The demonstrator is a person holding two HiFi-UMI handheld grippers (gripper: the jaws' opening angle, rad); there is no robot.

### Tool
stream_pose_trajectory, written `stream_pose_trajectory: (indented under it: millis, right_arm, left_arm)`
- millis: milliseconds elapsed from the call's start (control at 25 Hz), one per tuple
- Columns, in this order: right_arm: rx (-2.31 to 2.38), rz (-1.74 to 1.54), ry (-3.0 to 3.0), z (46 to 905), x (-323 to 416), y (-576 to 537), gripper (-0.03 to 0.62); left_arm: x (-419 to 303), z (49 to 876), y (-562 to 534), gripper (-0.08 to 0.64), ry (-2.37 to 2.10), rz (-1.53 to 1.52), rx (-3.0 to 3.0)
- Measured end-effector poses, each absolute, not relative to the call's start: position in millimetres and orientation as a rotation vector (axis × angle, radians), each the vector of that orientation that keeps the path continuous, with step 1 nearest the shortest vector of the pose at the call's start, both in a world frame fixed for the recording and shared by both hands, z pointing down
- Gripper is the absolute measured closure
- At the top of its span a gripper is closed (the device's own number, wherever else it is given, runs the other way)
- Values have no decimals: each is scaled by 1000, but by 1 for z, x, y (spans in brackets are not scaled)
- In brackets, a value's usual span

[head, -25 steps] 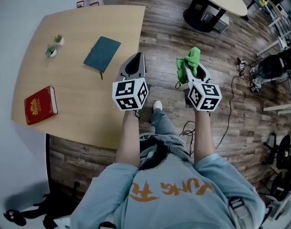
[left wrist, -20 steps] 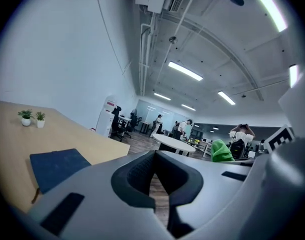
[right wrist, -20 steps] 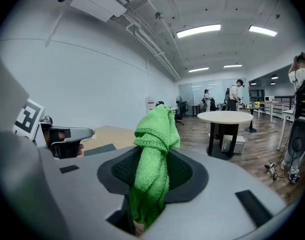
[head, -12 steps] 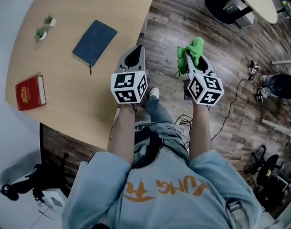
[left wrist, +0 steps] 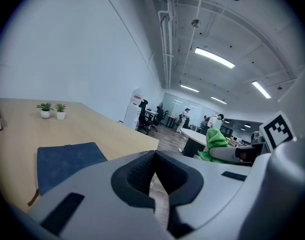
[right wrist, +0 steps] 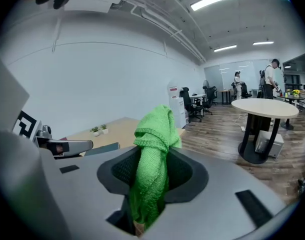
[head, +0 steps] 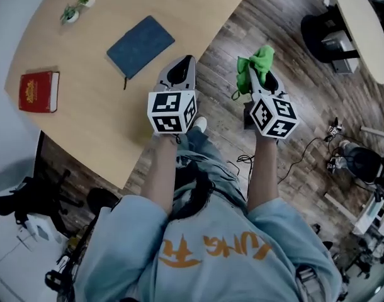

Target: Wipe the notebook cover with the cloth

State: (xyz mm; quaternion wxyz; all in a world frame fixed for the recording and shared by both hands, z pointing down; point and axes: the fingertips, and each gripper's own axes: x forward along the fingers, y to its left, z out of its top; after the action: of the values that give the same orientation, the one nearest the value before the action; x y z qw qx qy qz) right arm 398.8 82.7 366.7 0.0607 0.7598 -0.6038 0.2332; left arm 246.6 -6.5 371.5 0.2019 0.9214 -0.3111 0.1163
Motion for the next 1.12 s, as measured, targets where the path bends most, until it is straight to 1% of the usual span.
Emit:
stream_pose_trajectory:
  millis: [240, 600, 800, 1120]
  right_arm:
    - [2093, 722, -1947, 386, 358, 15, 465]
    - [1849, 683, -2047, 396, 279, -49, 465]
    - [1729, 664, -2086, 409, 228, -77, 465]
    - [1571, 638, -2123, 421, 170, -98, 465]
  left_arm:
    - [202, 401, -45, 543, -1013, 322, 2444]
    - [121, 421, -82, 543, -1179, 284, 2297]
    - [72, 438, -96, 543, -1256, 259, 2211]
    - [24, 458, -105, 543, -1342, 233, 2079]
